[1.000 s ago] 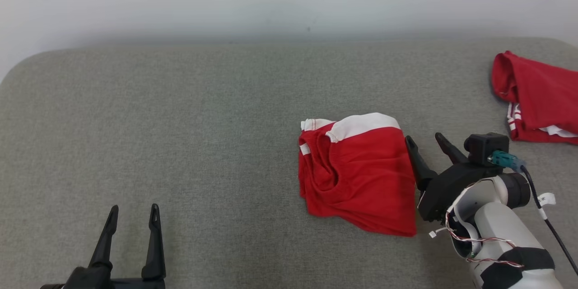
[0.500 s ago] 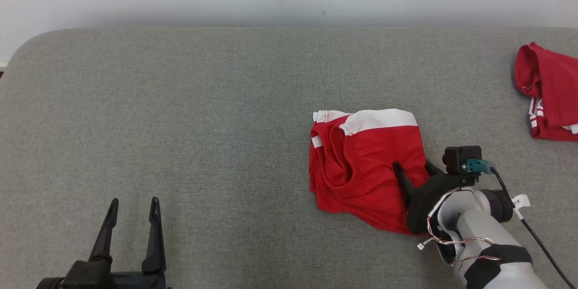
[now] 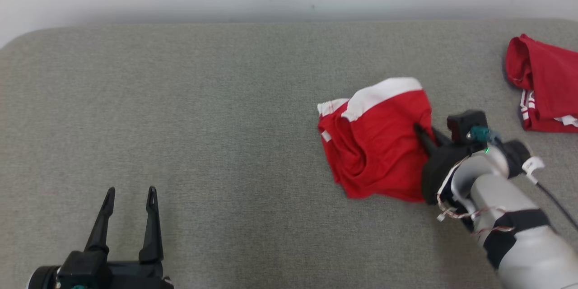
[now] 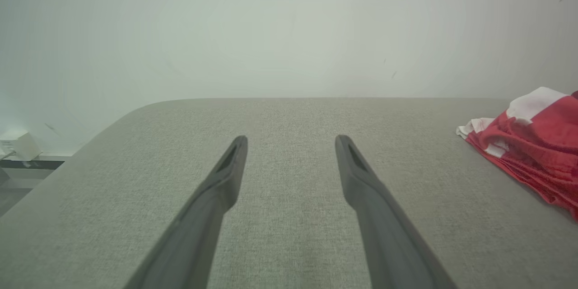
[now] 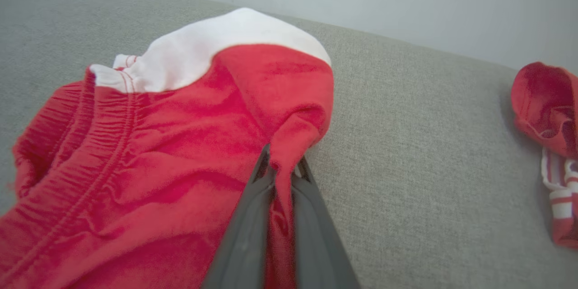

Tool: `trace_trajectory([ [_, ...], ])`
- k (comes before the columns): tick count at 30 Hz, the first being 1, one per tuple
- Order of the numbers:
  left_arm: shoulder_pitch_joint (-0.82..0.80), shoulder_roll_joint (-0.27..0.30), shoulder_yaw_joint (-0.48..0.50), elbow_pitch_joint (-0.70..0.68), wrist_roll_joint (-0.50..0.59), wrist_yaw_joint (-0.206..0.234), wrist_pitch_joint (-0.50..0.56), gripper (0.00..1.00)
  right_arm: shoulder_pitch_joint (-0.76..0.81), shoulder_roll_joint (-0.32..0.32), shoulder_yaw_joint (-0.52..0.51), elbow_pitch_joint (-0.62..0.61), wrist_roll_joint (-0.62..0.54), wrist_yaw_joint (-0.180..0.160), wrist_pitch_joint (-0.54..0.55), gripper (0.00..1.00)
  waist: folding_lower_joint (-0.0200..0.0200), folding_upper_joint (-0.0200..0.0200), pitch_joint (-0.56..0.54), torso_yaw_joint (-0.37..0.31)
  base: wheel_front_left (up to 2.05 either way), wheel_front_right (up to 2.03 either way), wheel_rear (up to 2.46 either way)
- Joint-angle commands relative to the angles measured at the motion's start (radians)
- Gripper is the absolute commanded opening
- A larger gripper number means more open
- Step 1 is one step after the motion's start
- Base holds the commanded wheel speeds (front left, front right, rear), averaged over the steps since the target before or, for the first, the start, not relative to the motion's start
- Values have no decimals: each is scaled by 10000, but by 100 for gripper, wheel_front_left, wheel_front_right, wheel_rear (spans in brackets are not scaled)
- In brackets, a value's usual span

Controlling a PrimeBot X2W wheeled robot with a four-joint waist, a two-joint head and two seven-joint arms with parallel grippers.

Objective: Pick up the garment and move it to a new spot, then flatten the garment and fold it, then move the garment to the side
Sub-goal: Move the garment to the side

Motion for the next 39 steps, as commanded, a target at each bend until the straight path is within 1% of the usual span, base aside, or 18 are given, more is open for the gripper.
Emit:
trace_trajectory([
  [1, -239, 59, -84, -52, 60, -1, -27, 100, -337, -319, 297, -107, -110, -1, 42, 0, -1, -1, 221, -201, 0, 0, 0],
  [3, -343, 91, -148, -145, 67, -5, -27, 100, -706, -646, 645, -217, -114, -1, 137, 0, -1, -1, 446, -371, 0, 0, 0],
  [4, -343, 91, -148, -145, 67, -5, -27, 100, -706, -646, 645, -217, -114, -1, 137, 0, -1, -1, 446, -371, 0, 0, 0],
  [10, -746, 245, -230, -576, 43, -9, -27, 100, -1935, -1817, 1220, -622, 200, -3, 365, 0, -1, -1, 1535, -1013, 0, 0, 0],
  [15, -1092, 483, -216, -1043, 149, -1, -27, 100, -2891, -2726, 1264, -809, 494, -3, 383, 0, -1, -1, 2536, -1600, 0, 0, 0],
  [18, -1244, 673, -72, -1366, 172, 0, -27, 100, -3371, -3143, 1199, -807, 554, -3, 331, 0, -1, -1, 3047, -1987, 0, 0, 0],
  [21, -1204, 893, 76, -1723, 231, 0, -27, 100, -3786, -3393, 1121, -833, 587, -3, 268, 0, -1, -1, 3464, -2425, 0, 0, 0],
  [23, -1125, 1080, 183, -2039, 264, 4, -27, 100, -4043, -3682, 1051, -772, 549, -3, 230, 0, -1, -1, 3725, -2721, 0, 0, 0],
  [27, -961, 1278, 297, -2385, 340, 12, -27, 100, -4411, -4097, 841, -613, 603, -3, 188, 0, -1, -1, 3953, -2952, 0, 0, 0],
  [31, -935, 1398, 319, -2611, 371, 10, -27, 100, -4673, -4462, 576, -274, 569, -3, 271, 0, -1, -1, 4159, -3026, 0, 0, 0],
  [34, -902, 1494, 301, -2693, 353, 9, -27, 100, -4958, -4574, 408, 40, 421, -3, 234, 0, -1, -1, 4320, -3005, 0, 0, 0],
  [39, -928, 1573, 294, -2757, 303, 8, -27, 100, -5416, -4514, 294, 648, 9, -3, 103, 0, -1, -1, 4496, -2917, 0, 0, 0],
])
